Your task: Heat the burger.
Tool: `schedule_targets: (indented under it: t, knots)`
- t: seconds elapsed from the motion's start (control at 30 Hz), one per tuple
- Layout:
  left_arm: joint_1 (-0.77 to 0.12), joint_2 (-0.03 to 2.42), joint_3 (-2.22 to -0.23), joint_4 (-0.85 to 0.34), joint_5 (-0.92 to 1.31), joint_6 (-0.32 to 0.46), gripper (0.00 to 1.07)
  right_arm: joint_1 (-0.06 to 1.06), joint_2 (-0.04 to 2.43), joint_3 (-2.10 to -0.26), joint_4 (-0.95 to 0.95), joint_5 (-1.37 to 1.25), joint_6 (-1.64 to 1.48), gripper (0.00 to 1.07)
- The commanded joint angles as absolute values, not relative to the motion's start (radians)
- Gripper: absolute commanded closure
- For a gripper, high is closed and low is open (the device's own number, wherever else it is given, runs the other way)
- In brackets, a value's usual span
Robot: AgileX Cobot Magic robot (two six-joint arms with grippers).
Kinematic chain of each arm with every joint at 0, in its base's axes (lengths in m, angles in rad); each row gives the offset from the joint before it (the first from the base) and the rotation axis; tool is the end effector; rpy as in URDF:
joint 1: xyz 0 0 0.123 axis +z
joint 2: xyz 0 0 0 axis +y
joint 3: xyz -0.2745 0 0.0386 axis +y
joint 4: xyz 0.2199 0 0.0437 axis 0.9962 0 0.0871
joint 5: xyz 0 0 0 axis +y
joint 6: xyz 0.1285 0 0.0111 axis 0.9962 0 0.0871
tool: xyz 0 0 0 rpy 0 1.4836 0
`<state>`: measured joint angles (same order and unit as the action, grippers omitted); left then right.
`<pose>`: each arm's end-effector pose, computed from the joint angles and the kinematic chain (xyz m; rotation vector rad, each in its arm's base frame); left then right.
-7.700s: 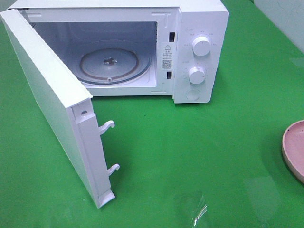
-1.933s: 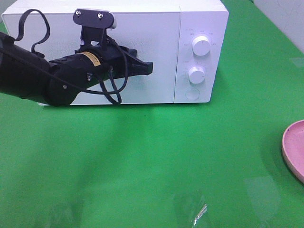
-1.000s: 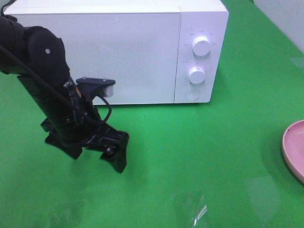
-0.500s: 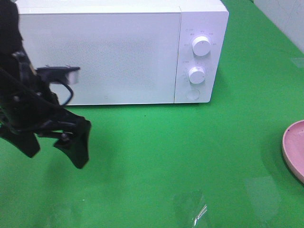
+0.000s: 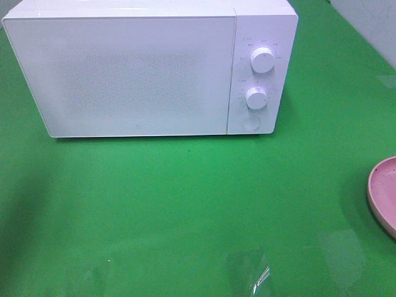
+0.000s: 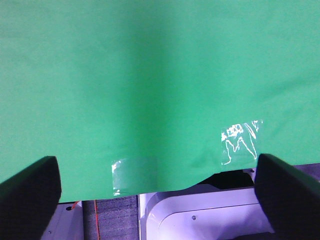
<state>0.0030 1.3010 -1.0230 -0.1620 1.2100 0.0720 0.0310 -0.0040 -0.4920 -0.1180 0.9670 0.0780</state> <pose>0.2095 -0.0188 0.2539 0.0364 2.9579 -0.2222 0.0175 -0.0120 0.2558 0.0444 1.9495 -0.0671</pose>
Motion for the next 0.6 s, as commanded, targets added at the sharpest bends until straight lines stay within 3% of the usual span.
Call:
schedule_targets:
  t: [0.03, 0.6]
  knots:
    - [0.016, 1.229, -0.975, -0.169, 1.243, 0.078, 0.09, 0.026, -0.031, -0.489, -0.122, 0.960, 0.077, 0.37]
    - [0.016, 0.515, -0.526, -0.130, 1.065, 0.104, 0.09, 0.026, -0.031, -0.489, -0.122, 0.960, 0.077, 0.37]
